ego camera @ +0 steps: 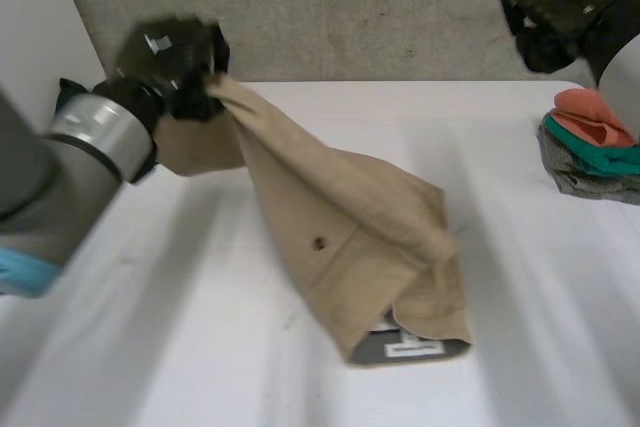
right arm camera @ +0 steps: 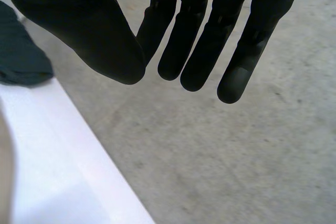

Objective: Fold the laundry.

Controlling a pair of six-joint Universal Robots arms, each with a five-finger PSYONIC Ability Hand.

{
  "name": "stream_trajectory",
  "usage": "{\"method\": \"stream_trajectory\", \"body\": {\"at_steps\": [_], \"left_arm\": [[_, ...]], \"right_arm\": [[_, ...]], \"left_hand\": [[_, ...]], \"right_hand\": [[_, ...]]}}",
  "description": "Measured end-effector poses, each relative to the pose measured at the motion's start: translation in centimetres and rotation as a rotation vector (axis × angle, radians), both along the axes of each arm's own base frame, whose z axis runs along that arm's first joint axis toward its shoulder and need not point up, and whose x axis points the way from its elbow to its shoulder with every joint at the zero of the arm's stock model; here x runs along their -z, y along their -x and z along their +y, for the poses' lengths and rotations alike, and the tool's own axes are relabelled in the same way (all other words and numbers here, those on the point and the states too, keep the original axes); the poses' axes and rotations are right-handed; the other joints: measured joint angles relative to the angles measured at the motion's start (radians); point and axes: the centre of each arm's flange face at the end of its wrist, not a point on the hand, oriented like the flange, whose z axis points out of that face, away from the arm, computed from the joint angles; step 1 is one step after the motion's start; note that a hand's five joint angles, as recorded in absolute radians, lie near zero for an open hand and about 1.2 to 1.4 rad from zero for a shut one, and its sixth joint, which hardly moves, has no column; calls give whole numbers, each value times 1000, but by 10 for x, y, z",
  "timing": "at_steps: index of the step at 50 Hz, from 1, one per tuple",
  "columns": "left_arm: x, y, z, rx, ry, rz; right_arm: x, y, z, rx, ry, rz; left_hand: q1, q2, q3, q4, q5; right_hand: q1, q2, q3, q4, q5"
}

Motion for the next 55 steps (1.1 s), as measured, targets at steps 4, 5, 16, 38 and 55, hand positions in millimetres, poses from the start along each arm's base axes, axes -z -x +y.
{"method": "stream_trajectory", "body": {"at_steps": [4, 5, 16, 38, 55], "left_arm": [[-45, -10, 31, 35, 81, 25], [-58, -14, 42, 42, 101, 31], [-21, -17, 51, 42, -20, -100], [24, -2, 46, 74, -79, -250], [-5, -6, 50, 59, -1, -215]], "right_arm": [[-9, 5, -4, 26, 27, -2], [-12, 6, -5, 31, 32, -2], [50, 0, -3, 8, -273, 18], [209, -58, 31, -158, -1139, -324], [131, -59, -9, -239, -767, -424]], "left_hand": [[0, 2, 0, 0, 0], [0, 2, 0, 0, 0], [0, 3, 5, 0, 0], [0, 3, 5, 0, 0], [0, 3, 5, 0, 0]], "right_hand": [[0, 0, 0, 0, 0], [0, 0, 0, 0, 0], [-746, -785, -798, -813, -824], [-823, -878, -900, -905, -919], [-20, 5, -4, -4, -16]]}}
